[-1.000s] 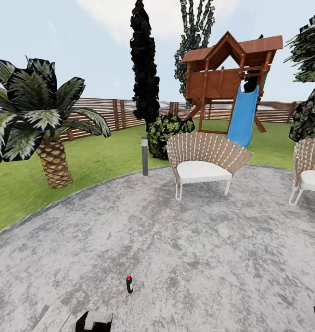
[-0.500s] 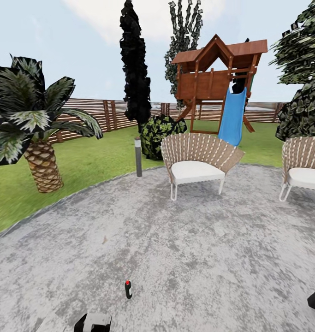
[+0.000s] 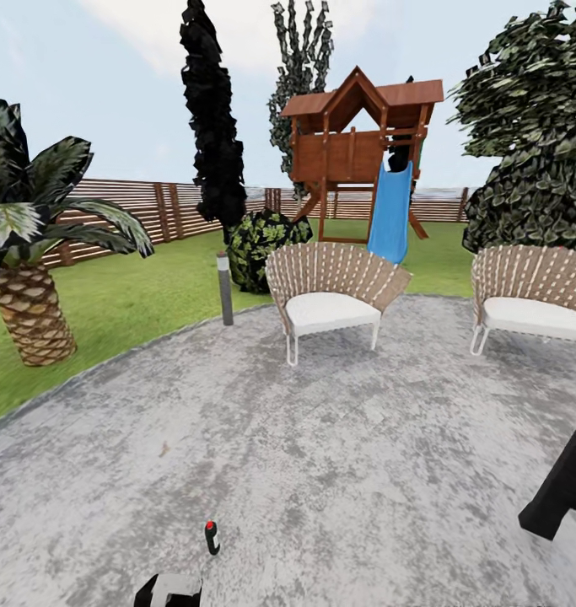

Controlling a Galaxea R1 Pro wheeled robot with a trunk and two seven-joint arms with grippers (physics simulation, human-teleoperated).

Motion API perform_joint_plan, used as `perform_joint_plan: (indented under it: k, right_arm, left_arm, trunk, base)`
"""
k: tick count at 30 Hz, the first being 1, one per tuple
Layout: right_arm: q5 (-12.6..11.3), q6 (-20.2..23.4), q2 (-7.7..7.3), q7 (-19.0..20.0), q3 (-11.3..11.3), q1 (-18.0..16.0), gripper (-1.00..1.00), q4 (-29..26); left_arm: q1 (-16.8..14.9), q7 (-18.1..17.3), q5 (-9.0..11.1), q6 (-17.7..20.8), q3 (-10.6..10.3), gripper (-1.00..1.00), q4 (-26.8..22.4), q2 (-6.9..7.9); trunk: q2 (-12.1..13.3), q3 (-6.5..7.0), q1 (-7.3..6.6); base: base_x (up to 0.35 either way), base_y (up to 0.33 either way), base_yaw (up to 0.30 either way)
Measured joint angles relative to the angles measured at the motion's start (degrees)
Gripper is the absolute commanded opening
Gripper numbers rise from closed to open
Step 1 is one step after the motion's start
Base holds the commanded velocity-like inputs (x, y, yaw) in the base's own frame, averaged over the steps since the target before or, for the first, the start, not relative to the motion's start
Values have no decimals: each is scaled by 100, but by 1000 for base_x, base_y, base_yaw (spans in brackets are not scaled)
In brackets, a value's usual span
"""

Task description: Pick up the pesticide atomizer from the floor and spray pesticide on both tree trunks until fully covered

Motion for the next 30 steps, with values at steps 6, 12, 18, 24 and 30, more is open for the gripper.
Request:
perform_joint_plan:
  k: [6, 12, 18, 24, 30]
  right_arm:
    - [1, 0, 0, 0, -7, 0, 100, -7]
    - [10, 1, 5, -6, 10, 0, 100, -16]
    - [19, 7, 7, -4, 19, -6, 100, -535]
    - [21, 59, 5, -8, 26, -9, 100, -1866]
    - [35, 405, 132, -14, 36, -182, 100, -2888]
  left_arm:
    - [0, 0, 0, 0, 2, 100, 0, 2]
    - [-44, 11, 1, 71, 20, 100, -6, 5]
    - [-476, 32, 7, 140, 44, 100, -66, -42]
    - [-1460, 176, 26, 809, 47, 100, -19, -50]
    - [-1945, 304, 49, 1465, 48, 100, -48, -48]
  trunk:
    - [0, 0, 0]
    - [0, 0, 0]
    - [0, 1, 0]
    - [0, 2, 0]
    - [0, 0, 0]
  base:
    - [0, 239, -11]
    - [0, 24, 0]
    - [0, 0, 0]
    - [0, 0, 0]
    - [0, 0, 0]
